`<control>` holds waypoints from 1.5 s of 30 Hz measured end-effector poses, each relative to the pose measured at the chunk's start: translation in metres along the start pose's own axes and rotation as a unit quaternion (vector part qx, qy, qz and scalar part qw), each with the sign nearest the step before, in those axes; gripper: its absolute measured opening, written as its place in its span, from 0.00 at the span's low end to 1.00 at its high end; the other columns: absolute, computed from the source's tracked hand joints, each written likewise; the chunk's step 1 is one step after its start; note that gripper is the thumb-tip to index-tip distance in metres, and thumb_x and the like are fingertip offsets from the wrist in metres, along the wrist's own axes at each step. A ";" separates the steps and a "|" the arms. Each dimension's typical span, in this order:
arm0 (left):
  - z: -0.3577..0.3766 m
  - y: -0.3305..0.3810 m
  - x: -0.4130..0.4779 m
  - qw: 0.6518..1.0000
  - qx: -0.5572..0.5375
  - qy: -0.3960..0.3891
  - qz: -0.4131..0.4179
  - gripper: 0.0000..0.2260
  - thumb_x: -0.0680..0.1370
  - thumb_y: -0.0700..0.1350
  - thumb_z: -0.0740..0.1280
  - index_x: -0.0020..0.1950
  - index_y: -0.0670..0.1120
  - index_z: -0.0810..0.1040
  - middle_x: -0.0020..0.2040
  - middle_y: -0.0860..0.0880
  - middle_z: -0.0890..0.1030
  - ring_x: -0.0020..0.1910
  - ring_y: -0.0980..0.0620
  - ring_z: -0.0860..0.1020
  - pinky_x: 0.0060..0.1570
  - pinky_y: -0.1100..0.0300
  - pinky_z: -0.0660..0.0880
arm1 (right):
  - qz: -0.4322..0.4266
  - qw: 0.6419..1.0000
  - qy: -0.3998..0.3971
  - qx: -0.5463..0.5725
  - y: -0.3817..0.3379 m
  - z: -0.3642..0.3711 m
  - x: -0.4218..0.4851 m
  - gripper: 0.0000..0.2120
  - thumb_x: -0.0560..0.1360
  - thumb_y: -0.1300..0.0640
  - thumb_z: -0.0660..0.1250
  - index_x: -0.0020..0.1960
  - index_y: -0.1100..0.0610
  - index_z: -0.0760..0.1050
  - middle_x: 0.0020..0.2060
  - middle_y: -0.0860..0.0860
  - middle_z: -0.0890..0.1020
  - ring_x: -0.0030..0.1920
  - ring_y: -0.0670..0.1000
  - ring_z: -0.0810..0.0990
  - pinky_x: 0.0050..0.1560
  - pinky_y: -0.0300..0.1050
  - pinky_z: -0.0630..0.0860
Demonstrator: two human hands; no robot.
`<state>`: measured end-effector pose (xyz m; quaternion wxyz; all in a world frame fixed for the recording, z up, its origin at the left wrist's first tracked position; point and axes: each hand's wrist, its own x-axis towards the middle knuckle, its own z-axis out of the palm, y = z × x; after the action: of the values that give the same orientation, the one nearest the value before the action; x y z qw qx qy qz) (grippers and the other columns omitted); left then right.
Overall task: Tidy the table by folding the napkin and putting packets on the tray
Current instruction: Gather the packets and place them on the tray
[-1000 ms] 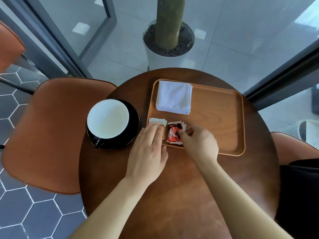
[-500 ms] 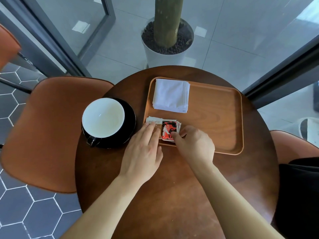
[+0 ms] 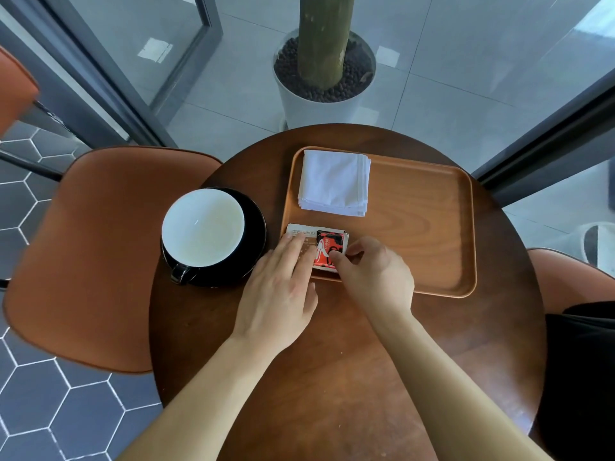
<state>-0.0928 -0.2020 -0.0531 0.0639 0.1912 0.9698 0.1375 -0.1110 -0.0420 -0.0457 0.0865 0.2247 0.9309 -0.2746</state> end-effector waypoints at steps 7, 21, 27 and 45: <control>0.001 0.003 0.001 1.000 0.007 -0.002 -0.003 0.24 0.78 0.46 0.66 0.73 0.43 0.70 0.74 0.40 0.70 0.76 0.42 0.65 0.69 0.46 0.71 | -0.007 1.000 0.004 -0.009 0.001 0.002 0.000 0.12 0.73 0.41 0.70 0.46 0.50 0.78 0.42 0.45 0.83 0.44 0.53 0.81 0.43 0.48 0.78; 0.005 0.001 -0.001 1.000 0.027 0.000 0.011 0.26 0.77 0.46 0.67 0.74 0.44 0.68 0.75 0.39 0.68 0.77 0.42 0.63 0.71 0.45 0.70 | -0.110 0.993 0.028 -0.027 0.002 0.003 0.000 0.25 0.74 0.38 0.69 0.69 0.42 0.71 0.49 0.45 0.79 0.49 0.50 0.79 0.41 0.46 0.77; 0.006 0.001 -0.001 1.000 0.027 -0.002 0.013 0.25 0.77 0.46 0.65 0.74 0.44 0.69 0.75 0.38 0.68 0.77 0.40 0.63 0.70 0.44 0.70 | -0.091 0.996 0.010 -0.009 0.003 0.004 0.004 0.21 0.73 0.39 0.70 0.63 0.45 0.74 0.52 0.45 0.79 0.52 0.51 0.79 0.42 0.46 0.76; 0.006 0.000 -0.002 0.999 0.031 -0.003 0.009 0.26 0.76 0.46 0.67 0.74 0.43 0.69 0.75 0.38 0.69 0.77 0.41 0.63 0.70 0.44 0.71 | -0.082 0.996 0.024 0.020 0.001 0.006 0.010 0.12 0.75 0.48 0.71 0.57 0.49 0.77 0.45 0.46 0.79 0.45 0.52 0.78 0.39 0.44 0.68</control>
<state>-0.0902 -0.2013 -0.0589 0.0596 0.2025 0.9715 0.1074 -0.1190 -0.0406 -0.0536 0.0364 0.1559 0.9424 -0.2938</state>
